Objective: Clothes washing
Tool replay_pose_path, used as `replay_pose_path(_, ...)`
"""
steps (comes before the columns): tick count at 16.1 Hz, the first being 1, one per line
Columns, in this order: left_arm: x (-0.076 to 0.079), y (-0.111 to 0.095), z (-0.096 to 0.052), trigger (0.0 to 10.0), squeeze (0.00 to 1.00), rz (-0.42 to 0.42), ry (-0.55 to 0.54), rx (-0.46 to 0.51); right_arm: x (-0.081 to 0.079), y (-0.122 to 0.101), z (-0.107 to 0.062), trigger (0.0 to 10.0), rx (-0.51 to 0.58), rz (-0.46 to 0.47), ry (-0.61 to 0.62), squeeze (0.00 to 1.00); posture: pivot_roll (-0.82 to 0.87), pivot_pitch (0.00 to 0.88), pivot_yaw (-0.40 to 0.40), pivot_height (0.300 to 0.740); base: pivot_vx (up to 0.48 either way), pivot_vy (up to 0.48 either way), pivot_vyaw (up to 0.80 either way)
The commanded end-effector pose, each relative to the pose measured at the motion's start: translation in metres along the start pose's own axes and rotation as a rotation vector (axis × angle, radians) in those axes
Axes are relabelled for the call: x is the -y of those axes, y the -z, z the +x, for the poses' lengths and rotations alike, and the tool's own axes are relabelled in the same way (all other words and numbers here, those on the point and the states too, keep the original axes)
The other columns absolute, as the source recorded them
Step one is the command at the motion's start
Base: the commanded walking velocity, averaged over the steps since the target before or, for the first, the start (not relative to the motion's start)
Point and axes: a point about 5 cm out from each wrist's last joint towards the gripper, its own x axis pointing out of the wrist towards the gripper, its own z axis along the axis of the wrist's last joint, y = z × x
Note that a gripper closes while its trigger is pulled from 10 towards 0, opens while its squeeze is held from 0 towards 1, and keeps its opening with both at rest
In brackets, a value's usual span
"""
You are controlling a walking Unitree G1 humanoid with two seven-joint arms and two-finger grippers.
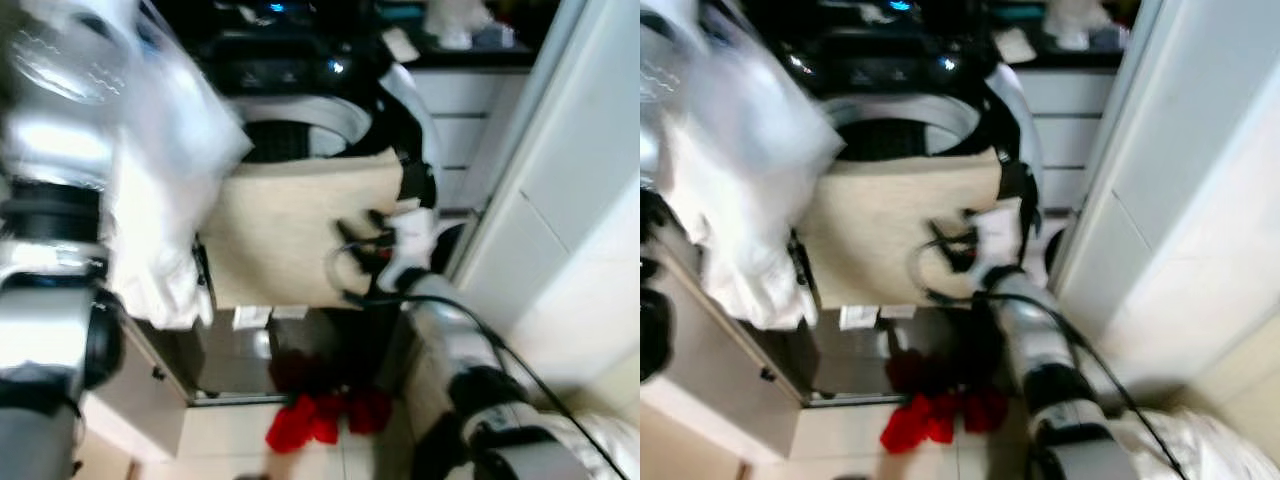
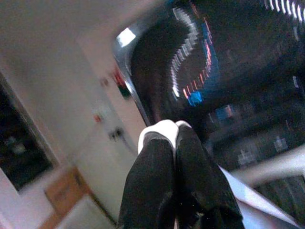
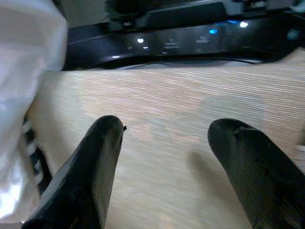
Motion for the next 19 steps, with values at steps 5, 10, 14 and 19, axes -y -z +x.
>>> replay_pose_path(5, -0.038, -0.049, 0.027, 0.0, 0.00, 0.043, -0.028, 0.080, -0.010, 0.000, 0.001, 10.0, -0.016, 0.010, -0.037, 0.00, 0.02, 0.000, 0.005, 0.736, 0.000, 0.000, 0.00)
replay_pose_path(10, -0.060, -0.127, 0.032, 0.0, 0.00, 0.079, -0.069, 0.206, -0.026, -0.011, 0.007, 10.0, 0.022, 0.037, -0.098, 0.00, 0.03, 0.000, 0.010, 0.736, 0.000, 0.000, 0.00)
replay_pose_path(14, -0.057, -0.164, 0.029, 0.0, 0.00, 0.157, -0.109, 0.264, -0.019, -0.030, -0.001, 10.0, 0.050, -0.018, -0.180, 0.00, 0.00, 0.000, 0.022, 0.736, 0.000, 0.000, 0.00)
replay_pose_path(19, -0.057, -0.164, 0.030, 0.0, 0.00, 0.155, -0.154, 0.243, -0.028, -0.028, -0.010, 10.0, 0.046, 0.005, -0.181, 0.00, -0.05, 0.000, 0.075, 0.736, 0.288, 0.000, 0.00)
